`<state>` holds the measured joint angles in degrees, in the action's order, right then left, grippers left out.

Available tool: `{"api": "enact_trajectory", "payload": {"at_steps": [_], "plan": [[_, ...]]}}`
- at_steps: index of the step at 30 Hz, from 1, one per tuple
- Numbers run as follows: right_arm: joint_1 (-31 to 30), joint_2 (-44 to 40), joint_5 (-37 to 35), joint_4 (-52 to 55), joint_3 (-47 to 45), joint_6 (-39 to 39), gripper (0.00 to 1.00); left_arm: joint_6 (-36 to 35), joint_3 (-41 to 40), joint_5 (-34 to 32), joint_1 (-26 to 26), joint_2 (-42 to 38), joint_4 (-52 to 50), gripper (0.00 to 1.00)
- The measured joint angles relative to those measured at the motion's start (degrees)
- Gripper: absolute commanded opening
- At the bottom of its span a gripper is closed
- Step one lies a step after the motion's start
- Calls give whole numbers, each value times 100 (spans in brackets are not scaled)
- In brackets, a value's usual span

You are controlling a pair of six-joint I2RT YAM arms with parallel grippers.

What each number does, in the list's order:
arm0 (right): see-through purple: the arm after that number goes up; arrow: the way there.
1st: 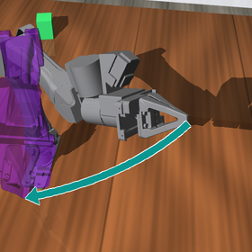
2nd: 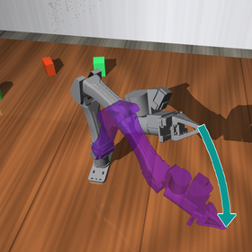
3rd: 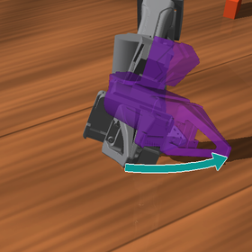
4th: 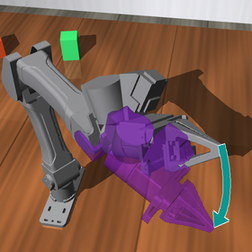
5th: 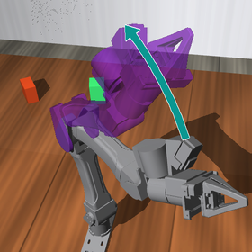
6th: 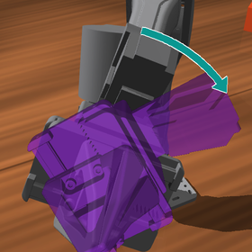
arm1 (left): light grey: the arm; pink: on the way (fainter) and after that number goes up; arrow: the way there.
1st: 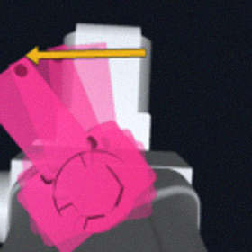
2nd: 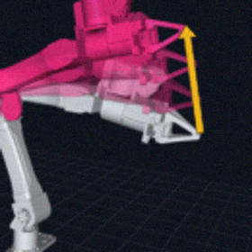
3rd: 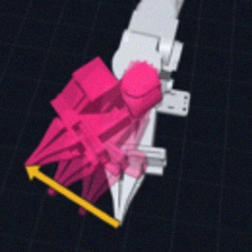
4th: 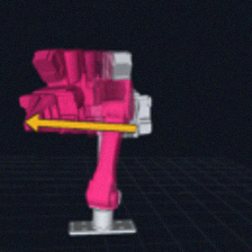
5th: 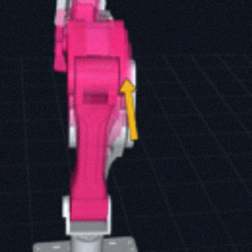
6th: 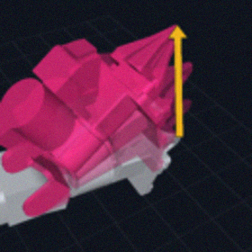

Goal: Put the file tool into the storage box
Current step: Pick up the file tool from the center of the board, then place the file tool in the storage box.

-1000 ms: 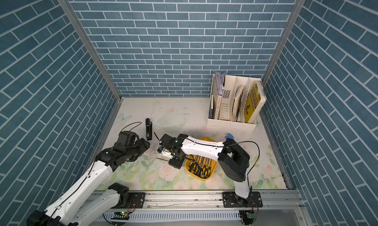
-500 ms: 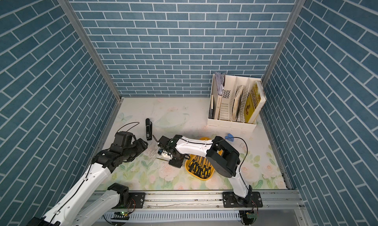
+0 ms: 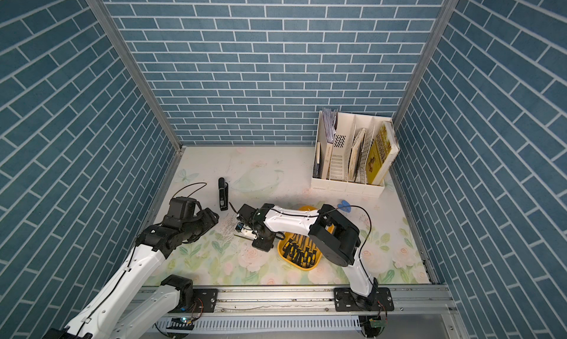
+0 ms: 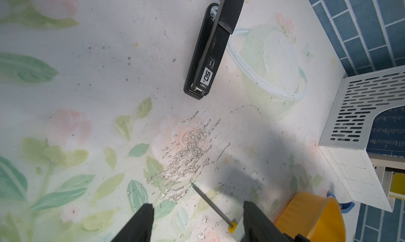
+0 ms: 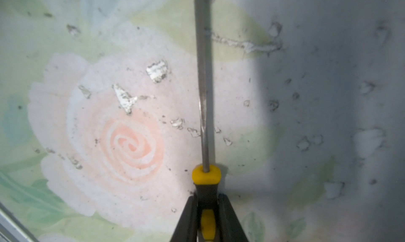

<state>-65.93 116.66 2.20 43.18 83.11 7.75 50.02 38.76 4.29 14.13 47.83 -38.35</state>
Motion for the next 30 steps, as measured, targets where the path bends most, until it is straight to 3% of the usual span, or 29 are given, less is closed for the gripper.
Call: {"api": "enact_trajectory", "payload": {"at_steps": [7, 12, 22, 30], "plan": [[0, -170, -61, -234, -212, -321, 0, -190, 332, 9, -68, -48, -173, 65], [90, -649, -44, -330, -546, -1023, 0, -299, 776, 0, -85, -101, -380, 65], [1132, -4107, 179, -551, -1926, -3974, 0, -393, 1027, 2, -101, -284, -544, 64], [1193, -5888, 109, -688, -3226, -6367, 0, -422, 625, 146, -103, -236, -463, 64]]}}
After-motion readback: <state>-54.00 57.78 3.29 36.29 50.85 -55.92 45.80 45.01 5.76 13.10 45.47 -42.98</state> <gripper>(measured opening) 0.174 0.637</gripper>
